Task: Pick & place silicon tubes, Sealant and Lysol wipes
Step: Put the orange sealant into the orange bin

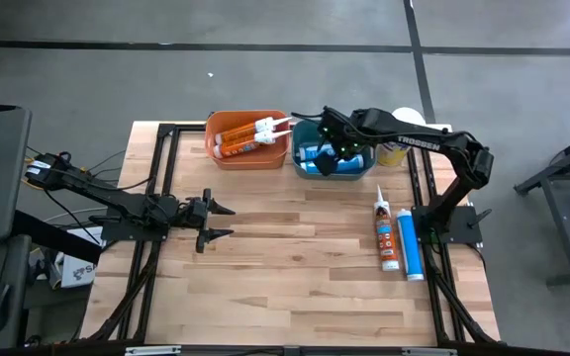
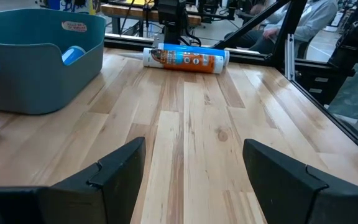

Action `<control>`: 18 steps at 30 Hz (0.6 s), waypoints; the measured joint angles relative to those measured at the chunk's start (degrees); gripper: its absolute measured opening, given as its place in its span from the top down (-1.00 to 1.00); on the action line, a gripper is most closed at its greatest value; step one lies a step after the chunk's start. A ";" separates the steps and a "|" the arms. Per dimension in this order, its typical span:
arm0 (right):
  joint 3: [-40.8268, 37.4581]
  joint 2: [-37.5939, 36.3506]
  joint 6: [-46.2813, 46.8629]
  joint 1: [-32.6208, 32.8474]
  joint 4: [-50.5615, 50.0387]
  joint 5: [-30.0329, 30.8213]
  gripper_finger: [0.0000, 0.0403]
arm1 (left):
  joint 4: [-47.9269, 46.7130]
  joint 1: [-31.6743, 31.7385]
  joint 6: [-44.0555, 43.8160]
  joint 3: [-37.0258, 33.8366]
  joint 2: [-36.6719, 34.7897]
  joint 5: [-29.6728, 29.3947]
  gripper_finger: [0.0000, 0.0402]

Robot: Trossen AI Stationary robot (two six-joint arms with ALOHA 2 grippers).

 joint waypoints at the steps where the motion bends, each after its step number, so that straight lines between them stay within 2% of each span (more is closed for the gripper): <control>1: 0.00 0.00 0.77 0.02 -0.48 -0.53 -0.52 | 0.08 0.00 -0.02 0.00 0.00 0.00 -0.31; 6: 0.00 0.00 3.10 0.38 -2.65 -2.63 -0.52 | 0.08 0.00 -0.11 0.00 0.00 0.00 -0.31; 18: -0.09 0.00 7.05 3.29 -12.49 -2.87 -0.52 | 0.09 0.00 -0.17 0.00 0.00 0.00 -0.31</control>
